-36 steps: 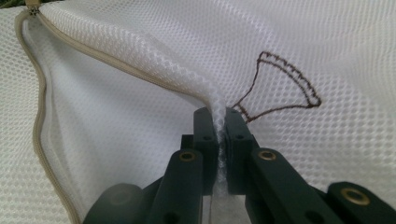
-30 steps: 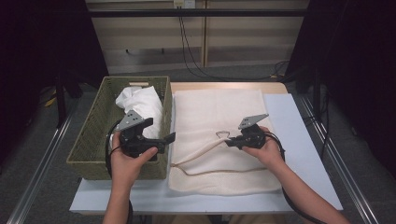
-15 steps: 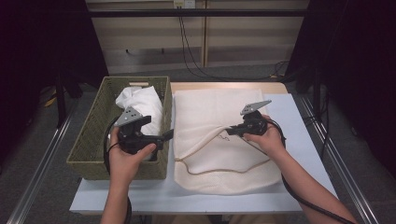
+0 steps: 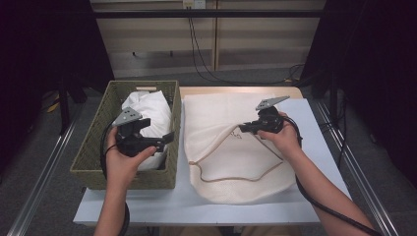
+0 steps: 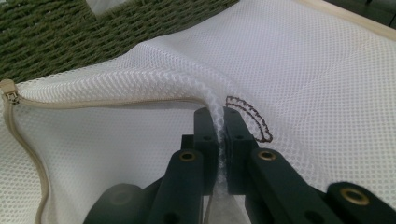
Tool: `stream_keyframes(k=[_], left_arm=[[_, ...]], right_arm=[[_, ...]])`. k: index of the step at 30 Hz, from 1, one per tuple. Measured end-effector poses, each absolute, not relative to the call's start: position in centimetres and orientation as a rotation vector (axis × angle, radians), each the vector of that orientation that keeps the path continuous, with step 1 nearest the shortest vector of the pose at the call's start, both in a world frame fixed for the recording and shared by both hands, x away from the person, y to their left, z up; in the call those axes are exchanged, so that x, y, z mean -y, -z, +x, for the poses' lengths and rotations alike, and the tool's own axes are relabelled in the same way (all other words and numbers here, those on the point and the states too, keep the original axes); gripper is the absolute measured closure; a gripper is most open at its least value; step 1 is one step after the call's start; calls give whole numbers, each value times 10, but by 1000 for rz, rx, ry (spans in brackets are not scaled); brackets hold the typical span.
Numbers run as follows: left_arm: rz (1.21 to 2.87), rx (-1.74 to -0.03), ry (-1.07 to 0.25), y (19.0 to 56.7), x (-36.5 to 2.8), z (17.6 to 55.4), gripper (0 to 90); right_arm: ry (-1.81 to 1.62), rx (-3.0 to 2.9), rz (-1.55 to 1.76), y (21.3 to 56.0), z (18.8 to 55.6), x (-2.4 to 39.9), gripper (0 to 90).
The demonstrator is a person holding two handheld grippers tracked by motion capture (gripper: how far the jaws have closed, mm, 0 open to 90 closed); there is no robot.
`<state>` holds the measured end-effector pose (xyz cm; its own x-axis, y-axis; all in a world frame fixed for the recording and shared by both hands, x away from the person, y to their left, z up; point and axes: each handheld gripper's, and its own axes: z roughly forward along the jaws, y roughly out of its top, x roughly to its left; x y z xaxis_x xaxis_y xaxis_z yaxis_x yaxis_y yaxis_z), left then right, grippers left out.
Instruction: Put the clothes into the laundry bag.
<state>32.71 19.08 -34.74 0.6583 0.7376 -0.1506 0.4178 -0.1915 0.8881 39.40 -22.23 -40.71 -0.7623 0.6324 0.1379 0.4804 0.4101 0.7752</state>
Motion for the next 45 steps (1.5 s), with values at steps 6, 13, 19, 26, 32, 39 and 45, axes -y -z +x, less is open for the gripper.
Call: stream_keyframes(k=[6,13,19,26,32,39,45], left_arm=[[1849,-1017,-425,345,-206,339,0],[1968,-1120,-482,353,-215,362,0],[1997,-1210,-478,362,-216,384,0],[2030,-1281,-427,372,-211,401,0],[2033,-1345,-385,387,-202,417,2],[2041,-1388,-375,398,-194,428,2],[2074,-1405,-380,403,-192,432,0]], right_arm=[[-1266,-2482,984,404,394,222,868],[-1259,-2499,966,404,393,220,868],[-1256,-2496,962,402,391,220,868],[-1260,-2496,964,402,391,220,868],[-1259,-2502,962,403,390,220,868],[-1267,-2505,970,405,391,222,868],[-1270,-2506,964,405,391,222,868]])
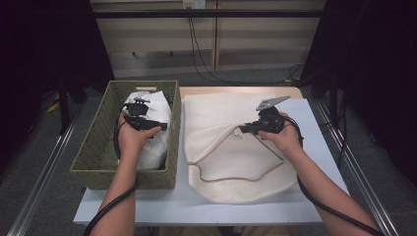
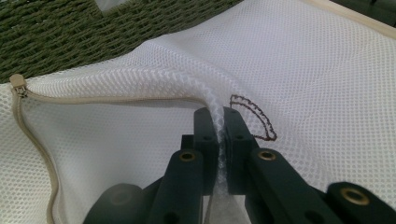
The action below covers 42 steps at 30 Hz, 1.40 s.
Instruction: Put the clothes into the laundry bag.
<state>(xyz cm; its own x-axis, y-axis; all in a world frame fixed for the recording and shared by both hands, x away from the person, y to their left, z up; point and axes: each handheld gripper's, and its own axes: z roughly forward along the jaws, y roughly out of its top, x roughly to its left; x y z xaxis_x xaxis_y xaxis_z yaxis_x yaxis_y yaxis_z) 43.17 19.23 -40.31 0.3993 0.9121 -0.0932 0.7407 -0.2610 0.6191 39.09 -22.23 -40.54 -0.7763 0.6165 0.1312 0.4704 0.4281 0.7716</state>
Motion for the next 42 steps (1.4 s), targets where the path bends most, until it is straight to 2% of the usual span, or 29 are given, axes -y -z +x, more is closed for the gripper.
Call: stream_keyframes(k=[9,21,25,30,33,35,36,38,39,42], left_arm=[[2145,-1390,-387,410,-192,432,13],[2208,-1391,-411,408,-195,427,466],[2179,-1426,-439,404,-199,426,543],[2137,-1473,-534,393,-214,429,580],[2114,-1489,-494,393,-219,430,542],[2094,-1501,-483,397,-220,431,406],[2041,-1555,-474,401,-220,433,306],[2042,-1576,-486,406,-222,435,113],[2042,-1576,-486,406,-222,435,63],[2018,-1591,-430,414,-226,436,0]], right_arm=[[-1272,-2501,973,407,391,223,868],[-1260,-2501,973,408,391,222,868],[-1264,-2499,973,407,390,223,868],[-1271,-2490,975,406,389,226,868],[-1274,-2489,968,405,389,227,867],[-1277,-2489,968,404,389,227,867],[-1282,-2486,975,405,390,228,867],[-1280,-2485,978,405,390,228,867],[-1280,-2485,978,405,390,228,867],[-1285,-2489,984,406,389,228,866]])
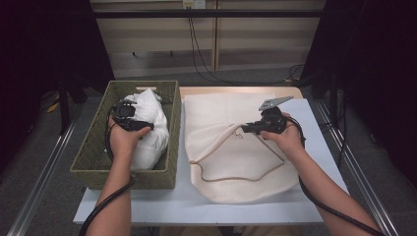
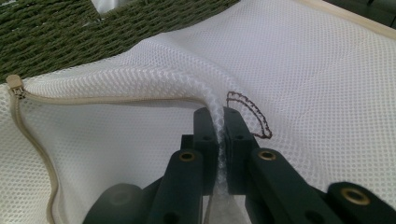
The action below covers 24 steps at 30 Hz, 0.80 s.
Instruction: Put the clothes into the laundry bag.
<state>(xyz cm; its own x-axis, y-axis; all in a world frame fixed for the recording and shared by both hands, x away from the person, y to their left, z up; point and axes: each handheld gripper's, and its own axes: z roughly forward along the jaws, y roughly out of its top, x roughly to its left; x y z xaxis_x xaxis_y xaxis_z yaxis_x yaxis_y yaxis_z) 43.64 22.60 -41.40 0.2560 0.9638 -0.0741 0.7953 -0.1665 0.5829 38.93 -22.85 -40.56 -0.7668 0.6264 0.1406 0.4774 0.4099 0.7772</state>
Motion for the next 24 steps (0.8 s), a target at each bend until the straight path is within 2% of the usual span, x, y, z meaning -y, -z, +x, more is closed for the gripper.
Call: stream_keyframes(k=[9,15,20,24], left_arm=[[2067,-1563,-368,421,-213,440,0],[2055,-1590,-349,425,-209,440,0],[2000,-1656,-260,437,-212,439,0],[2027,-1643,-251,442,-208,439,0]], right_arm=[[-1269,-2500,985,410,392,227,866],[-1269,-2509,984,412,393,226,865],[-1274,-2501,991,412,393,226,865],[-1263,-2507,987,413,393,225,865]])
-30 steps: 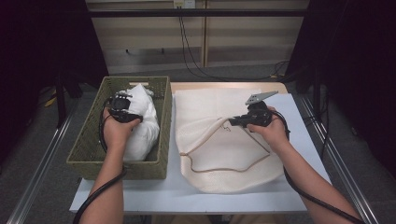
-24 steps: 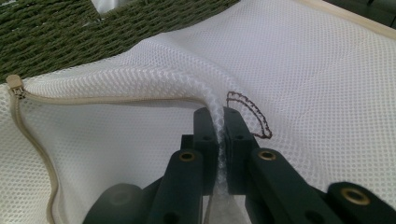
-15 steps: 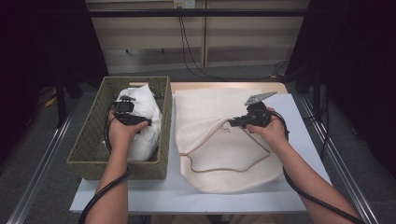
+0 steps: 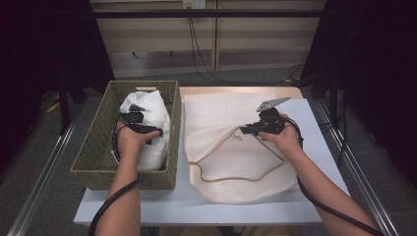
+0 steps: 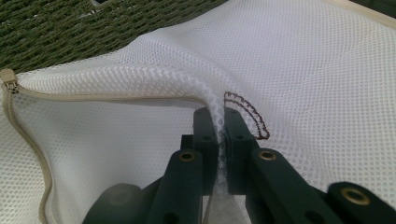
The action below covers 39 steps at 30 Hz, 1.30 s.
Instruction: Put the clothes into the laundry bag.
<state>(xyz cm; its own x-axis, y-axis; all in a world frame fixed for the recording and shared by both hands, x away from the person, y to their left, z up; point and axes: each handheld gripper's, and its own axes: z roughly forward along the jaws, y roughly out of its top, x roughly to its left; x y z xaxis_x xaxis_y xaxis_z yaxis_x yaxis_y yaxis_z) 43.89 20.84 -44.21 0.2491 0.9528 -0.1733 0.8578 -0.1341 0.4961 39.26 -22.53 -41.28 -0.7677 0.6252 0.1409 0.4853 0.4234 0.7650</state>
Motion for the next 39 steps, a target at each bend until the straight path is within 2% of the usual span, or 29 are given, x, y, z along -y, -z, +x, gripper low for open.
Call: stream_keyframes(k=[3,7,16,17,18,24,32,39], left_arm=[[2050,-1624,-257,446,-207,439,8],[2086,-1616,-264,448,-206,439,69],[2138,-1571,-282,449,-206,438,267],[2136,-1572,-269,448,-206,437,267],[2131,-1569,-267,447,-207,436,323],[2122,-1583,-253,442,-210,438,407],[2113,-1604,-263,423,-209,441,454],[2038,-1584,-331,397,-219,440,463]], right_arm=[[-1262,-2508,990,414,394,225,865],[-1266,-2503,988,413,395,225,865],[-1263,-2502,991,412,393,225,865],[-1264,-2502,982,412,393,225,865],[-1266,-2498,990,411,392,225,865],[-1266,-2495,994,411,394,225,865],[-1270,-2475,1011,405,402,226,865],[-1306,-2435,1045,401,410,233,866]])
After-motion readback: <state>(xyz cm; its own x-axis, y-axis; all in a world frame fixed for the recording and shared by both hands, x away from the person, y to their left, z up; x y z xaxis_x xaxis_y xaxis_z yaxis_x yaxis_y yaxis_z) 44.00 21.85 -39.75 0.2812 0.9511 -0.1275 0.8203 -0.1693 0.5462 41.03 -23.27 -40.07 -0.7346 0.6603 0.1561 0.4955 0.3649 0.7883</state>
